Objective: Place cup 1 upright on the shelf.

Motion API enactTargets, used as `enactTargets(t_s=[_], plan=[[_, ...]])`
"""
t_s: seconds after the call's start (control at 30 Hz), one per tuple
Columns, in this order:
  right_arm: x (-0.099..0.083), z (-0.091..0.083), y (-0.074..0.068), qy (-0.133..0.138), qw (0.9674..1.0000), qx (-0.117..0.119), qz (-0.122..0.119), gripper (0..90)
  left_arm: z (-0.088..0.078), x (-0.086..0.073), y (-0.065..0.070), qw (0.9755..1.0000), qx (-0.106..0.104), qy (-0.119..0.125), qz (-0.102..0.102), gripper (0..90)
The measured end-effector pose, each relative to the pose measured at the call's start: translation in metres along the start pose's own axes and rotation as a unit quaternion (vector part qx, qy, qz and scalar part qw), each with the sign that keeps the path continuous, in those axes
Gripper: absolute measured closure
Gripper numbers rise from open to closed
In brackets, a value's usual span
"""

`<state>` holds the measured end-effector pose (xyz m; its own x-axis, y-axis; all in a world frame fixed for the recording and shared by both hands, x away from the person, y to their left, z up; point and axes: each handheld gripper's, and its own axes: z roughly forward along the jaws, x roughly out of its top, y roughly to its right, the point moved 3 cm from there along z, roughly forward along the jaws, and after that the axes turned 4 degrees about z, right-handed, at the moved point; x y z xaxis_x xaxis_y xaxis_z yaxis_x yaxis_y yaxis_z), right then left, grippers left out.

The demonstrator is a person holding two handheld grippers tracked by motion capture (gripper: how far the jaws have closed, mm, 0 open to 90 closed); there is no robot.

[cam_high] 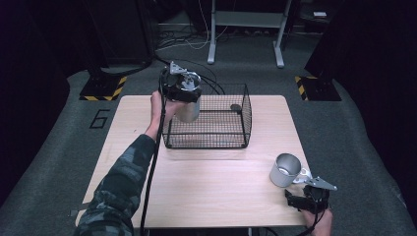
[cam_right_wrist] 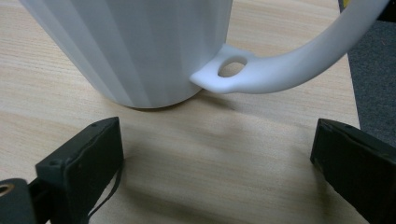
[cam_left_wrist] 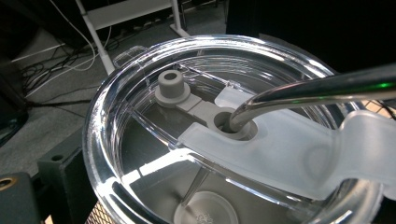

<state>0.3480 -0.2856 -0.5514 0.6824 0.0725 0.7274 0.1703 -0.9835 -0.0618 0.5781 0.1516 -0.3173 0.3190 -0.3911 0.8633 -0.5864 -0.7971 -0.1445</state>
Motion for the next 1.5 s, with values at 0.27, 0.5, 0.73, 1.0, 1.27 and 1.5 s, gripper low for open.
enactTargets(t_s=[0.27,0.5,0.73,1.0,1.27,1.5], plan=[[0.000,0.000,0.000,0.002,1.0000,0.000,0.003,2.1,0.016,-0.007,-0.006,0.9998,0.006,-0.015,-0.012,3.8],[0.000,0.000,0.000,0.002,1.0000,0.000,0.002,2.1,0.028,-0.012,-0.007,0.9993,0.010,-0.027,-0.022,3.8],[0.000,0.000,0.000,0.002,1.0000,0.000,0.002,2.1,0.039,-0.018,-0.009,0.9987,0.011,-0.044,-0.023,3.8],[0.000,0.000,0.000,0.003,1.0000,0.000,-0.001,2.3,0.053,-0.025,-0.012,0.9979,0.014,-0.056,-0.029,3.8],[-0.001,0.000,0.000,0.003,1.0000,0.001,0.000,2.8,0.065,-0.032,-0.015,0.9968,0.020,-0.066,-0.039,3.8],[-0.001,0.000,0.000,0.003,1.0000,0.001,-0.001,2.8,0.074,-0.039,-0.019,0.9957,0.027,-0.075,-0.048,3.8]])
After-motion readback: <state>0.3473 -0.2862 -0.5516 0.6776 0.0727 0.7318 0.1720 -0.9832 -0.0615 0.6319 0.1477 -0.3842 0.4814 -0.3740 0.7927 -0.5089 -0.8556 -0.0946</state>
